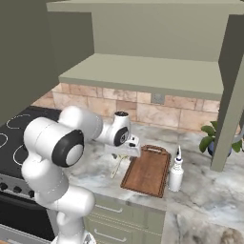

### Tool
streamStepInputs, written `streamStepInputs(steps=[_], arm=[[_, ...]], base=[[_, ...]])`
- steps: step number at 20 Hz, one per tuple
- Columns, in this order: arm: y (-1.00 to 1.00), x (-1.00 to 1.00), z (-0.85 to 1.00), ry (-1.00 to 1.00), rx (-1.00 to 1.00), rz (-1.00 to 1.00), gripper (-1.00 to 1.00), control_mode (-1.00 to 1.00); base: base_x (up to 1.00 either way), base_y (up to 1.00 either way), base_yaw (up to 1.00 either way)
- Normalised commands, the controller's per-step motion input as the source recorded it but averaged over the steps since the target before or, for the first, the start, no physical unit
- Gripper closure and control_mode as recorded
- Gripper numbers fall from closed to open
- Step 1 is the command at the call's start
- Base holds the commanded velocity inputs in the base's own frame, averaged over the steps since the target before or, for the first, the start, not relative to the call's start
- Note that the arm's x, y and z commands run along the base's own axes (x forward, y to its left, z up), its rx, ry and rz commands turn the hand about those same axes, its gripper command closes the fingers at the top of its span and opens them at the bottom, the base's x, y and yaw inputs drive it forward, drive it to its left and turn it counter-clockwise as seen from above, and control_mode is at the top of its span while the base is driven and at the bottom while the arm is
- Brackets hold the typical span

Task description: Grab the spray bottle from the cabinet, then place it next to the cutting board for sanitizing. Then grab the dish brush from the countertop next to the sink and place it next to the cutting board.

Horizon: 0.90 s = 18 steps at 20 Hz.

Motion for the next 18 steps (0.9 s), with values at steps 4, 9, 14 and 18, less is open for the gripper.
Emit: streamStepInputs(steps=[4,9,14,18], arm=[[0.00,-0.76,0.31,-0.27,0.12,0.00,-1.00,-1.00],[0.00,-0.71,0.45,-0.26,0.10,0.00,-1.00,-1.00],[0.00,-0.70,0.76,-0.18,0.01,0.00,-1.00,-1.00],[0.00,-0.65,0.96,-0.10,0.00,0.00,-1.00,-1.00]], base=[[0.00,0.00,0.00],[0.00,0.00,0.00],[0.00,0.00,0.00],[0.00,0.00,0.00]])
